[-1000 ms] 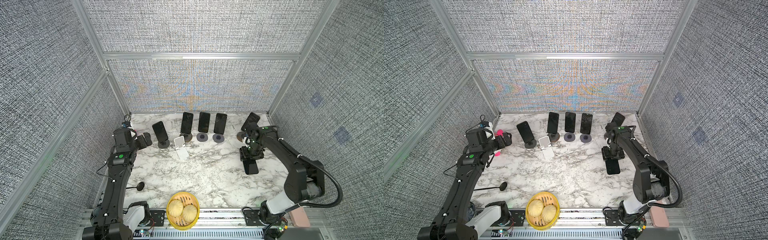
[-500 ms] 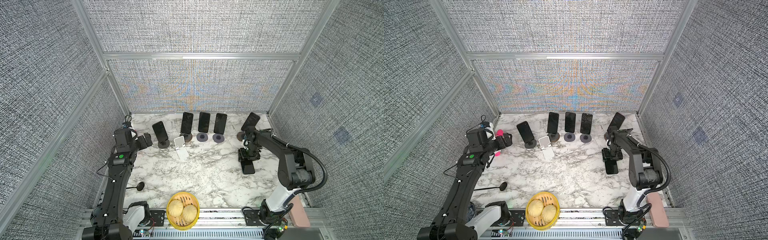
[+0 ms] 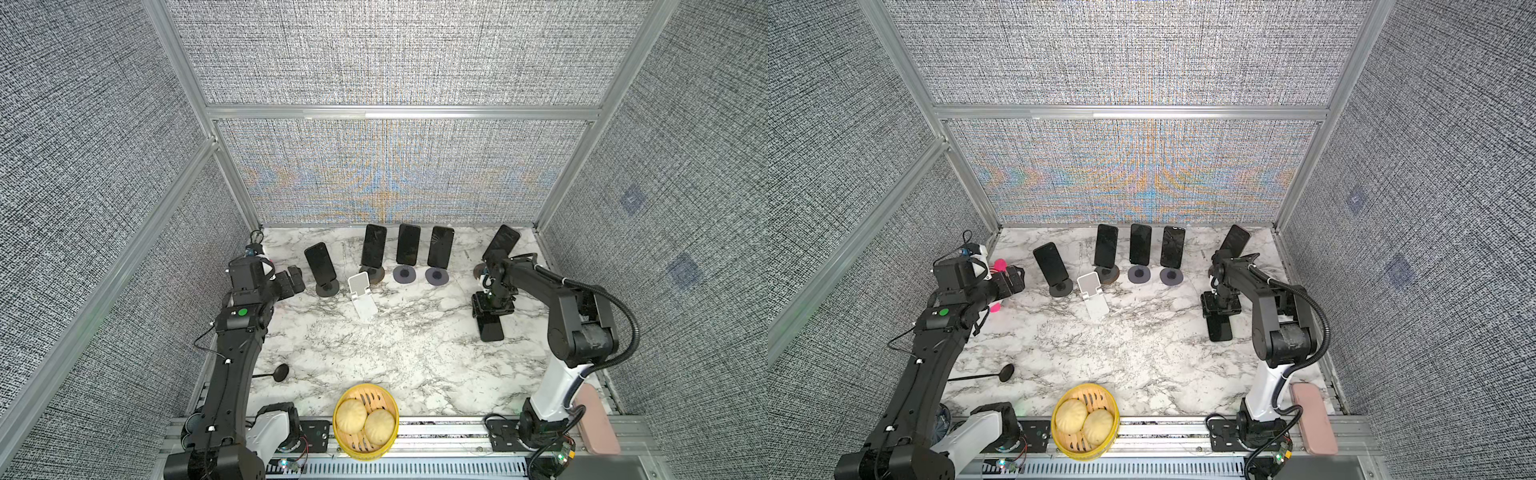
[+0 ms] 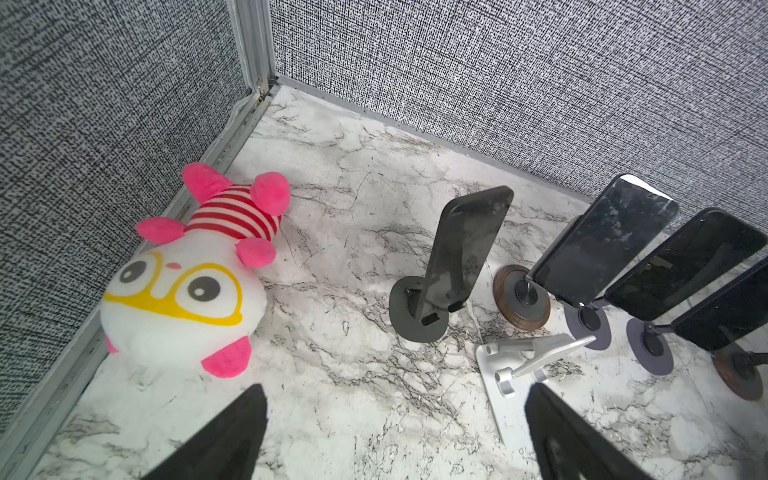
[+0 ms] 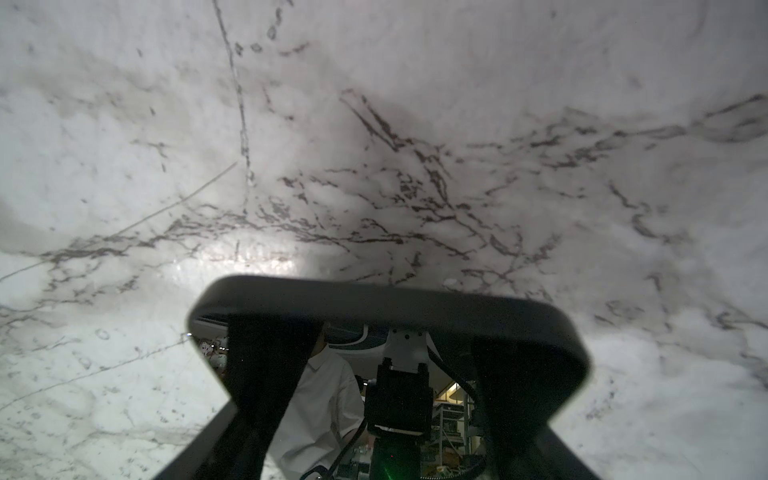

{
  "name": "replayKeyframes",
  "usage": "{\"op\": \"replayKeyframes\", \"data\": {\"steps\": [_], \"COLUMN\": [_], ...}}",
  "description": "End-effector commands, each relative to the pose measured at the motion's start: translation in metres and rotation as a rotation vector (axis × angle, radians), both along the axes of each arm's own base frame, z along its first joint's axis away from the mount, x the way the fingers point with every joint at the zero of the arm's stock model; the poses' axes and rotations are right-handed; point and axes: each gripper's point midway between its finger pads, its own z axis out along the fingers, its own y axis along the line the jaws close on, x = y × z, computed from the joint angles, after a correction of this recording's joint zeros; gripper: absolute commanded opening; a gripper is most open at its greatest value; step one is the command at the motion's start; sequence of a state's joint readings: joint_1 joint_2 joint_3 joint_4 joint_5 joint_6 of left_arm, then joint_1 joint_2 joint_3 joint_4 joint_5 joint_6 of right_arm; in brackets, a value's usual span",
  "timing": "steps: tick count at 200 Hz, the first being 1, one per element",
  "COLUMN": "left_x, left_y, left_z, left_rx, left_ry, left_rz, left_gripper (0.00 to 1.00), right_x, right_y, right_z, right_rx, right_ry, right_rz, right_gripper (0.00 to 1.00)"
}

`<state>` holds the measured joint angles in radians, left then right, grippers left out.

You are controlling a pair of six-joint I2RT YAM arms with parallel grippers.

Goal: Remove the phone from the phone stand
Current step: 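Carry the phone toward the right arm's side and lower it flat onto the table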

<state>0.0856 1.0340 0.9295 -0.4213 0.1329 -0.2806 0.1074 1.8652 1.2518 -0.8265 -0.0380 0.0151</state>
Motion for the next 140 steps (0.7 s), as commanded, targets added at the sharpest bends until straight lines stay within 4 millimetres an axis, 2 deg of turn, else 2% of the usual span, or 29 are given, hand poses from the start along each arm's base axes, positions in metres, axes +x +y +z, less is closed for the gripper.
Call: {"op": "replayKeyframes", "data": {"steps": [1, 22, 82, 140], "left_x": [0.001, 0.002, 0.002, 0.002], "left_y": [-0.001, -0.001, 0.000, -0.001], "left_z": [0.003, 0.003, 0.001, 0.000], "left_rx": [0.010, 0.009, 0.011, 0.014], "left_ry": [-0.007, -0.007, -0.003, 0.004], "left_rz": [-0.011, -0.011, -0.011, -0.015], "left_gripper": [0.98, 0.98, 0.98, 0.98], "right_x": [0.000, 0.002, 0.004, 0.001], "right_y": [0.002, 0.001, 0.001, 0.000], "right_z": [-0.002, -0.005, -0.013, -0.016], "right_rx": [0.011, 0.003, -0.002, -0.010], "right_ry": [0.012, 0.015, 0.034, 0.049], "right_rz": [-0.019, -0.027, -0.038, -0.043], "right_gripper": [0.34, 0.38, 0.59, 0.74]}}
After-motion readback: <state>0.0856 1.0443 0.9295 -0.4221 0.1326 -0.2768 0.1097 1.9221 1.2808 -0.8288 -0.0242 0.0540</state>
